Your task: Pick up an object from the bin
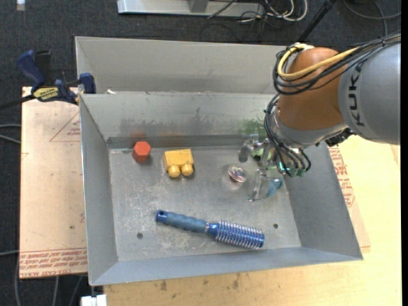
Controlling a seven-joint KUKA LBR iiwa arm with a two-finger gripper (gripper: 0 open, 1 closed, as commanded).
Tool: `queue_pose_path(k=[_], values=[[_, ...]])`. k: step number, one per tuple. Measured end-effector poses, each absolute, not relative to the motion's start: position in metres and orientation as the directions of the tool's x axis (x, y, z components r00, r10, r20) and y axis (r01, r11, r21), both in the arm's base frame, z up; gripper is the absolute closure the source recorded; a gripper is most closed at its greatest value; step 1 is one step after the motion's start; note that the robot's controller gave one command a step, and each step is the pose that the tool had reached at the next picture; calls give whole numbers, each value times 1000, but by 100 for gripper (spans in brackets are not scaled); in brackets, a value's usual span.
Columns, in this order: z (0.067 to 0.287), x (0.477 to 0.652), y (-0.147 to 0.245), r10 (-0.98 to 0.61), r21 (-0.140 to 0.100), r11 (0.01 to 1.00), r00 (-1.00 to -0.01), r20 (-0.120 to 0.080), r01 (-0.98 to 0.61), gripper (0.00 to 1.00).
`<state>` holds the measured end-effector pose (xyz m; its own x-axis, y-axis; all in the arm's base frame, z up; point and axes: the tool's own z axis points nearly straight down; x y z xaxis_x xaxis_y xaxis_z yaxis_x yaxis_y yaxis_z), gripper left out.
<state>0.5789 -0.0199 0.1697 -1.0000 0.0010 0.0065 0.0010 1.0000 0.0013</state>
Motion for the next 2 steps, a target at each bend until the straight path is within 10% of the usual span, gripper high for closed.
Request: queue_pose_path(k=[1,2], values=[[89,499,-30,-358,2,934,-934,1,-358,0],[81,486,33,-454,0,891,-891,-7,-454,0]])
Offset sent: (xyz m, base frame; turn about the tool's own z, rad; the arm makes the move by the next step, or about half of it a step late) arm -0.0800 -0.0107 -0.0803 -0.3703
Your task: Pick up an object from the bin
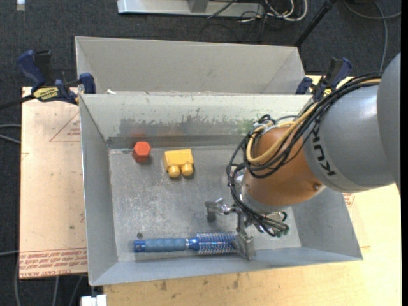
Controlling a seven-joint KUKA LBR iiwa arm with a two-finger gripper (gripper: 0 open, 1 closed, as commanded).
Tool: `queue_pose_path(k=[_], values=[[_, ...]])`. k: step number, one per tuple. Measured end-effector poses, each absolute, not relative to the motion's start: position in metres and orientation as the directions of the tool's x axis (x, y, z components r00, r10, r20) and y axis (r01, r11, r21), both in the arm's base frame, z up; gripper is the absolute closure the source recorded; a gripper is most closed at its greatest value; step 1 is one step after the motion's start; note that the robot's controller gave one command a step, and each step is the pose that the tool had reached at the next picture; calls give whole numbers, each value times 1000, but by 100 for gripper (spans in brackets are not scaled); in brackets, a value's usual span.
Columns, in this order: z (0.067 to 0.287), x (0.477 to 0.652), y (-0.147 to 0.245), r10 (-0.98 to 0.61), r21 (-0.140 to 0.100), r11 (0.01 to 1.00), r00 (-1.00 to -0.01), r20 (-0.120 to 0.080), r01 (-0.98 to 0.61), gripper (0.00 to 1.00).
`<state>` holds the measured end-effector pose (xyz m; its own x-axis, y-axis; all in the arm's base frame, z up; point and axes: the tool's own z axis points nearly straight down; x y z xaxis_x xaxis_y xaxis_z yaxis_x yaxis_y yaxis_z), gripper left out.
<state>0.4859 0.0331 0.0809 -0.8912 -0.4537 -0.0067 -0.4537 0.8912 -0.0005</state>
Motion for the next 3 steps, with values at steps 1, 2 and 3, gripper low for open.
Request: queue_pose_path(k=[1,2,3], values=[[73,485,45,-581,-9,814,-813,-20,-581,0],[70,480,44,-579,-2,815,-815,-6,-579,100],[213,504,43,-474,-4,881,-881,-10,-474,100]])
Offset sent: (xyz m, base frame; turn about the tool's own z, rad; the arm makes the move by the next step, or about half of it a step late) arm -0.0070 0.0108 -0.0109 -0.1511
